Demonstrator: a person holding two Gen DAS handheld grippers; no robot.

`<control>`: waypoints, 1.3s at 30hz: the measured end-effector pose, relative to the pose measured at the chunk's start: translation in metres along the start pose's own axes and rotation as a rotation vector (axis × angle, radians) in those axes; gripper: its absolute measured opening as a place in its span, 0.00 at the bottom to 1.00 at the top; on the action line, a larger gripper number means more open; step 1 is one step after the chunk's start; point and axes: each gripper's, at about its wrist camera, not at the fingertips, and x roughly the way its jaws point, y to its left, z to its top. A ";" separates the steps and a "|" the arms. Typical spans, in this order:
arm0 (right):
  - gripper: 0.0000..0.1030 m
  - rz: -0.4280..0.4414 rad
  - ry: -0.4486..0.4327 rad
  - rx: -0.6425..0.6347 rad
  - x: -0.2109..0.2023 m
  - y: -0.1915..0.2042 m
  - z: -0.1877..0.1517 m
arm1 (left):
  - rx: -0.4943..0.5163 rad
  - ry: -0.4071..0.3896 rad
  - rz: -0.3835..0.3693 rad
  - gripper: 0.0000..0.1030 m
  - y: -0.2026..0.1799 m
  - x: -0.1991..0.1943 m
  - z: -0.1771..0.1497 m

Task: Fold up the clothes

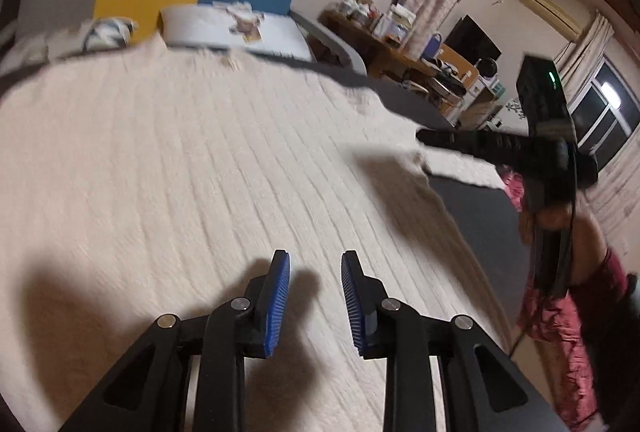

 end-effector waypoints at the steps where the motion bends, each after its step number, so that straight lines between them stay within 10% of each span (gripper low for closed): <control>1: 0.28 -0.011 -0.013 0.005 0.004 -0.003 0.015 | 0.004 0.001 0.007 0.26 0.001 0.000 0.002; 3: 0.42 -0.030 -0.011 0.022 0.018 -0.013 0.039 | 0.012 0.003 0.021 0.26 0.003 -0.001 0.005; 8: 0.42 -0.107 0.123 0.013 0.079 -0.035 0.045 | 0.026 -0.009 0.043 0.26 0.008 -0.003 0.020; 17: 0.42 0.080 0.018 -0.090 0.076 -0.022 0.081 | 0.175 -0.094 0.119 0.26 0.015 0.049 0.133; 27: 0.42 0.046 0.016 -0.038 0.108 -0.059 0.094 | 0.329 -0.074 0.079 0.26 -0.023 0.135 0.188; 31: 0.35 0.046 -0.021 -0.041 0.107 -0.065 0.088 | 0.283 0.030 0.111 0.26 -0.014 0.177 0.194; 35: 0.15 0.060 -0.043 -0.006 0.106 -0.079 0.085 | 0.264 0.009 0.127 0.26 -0.013 0.170 0.196; 39: 0.17 0.002 -0.037 -0.012 0.089 -0.078 0.090 | 0.295 -0.035 0.110 0.26 -0.029 0.159 0.200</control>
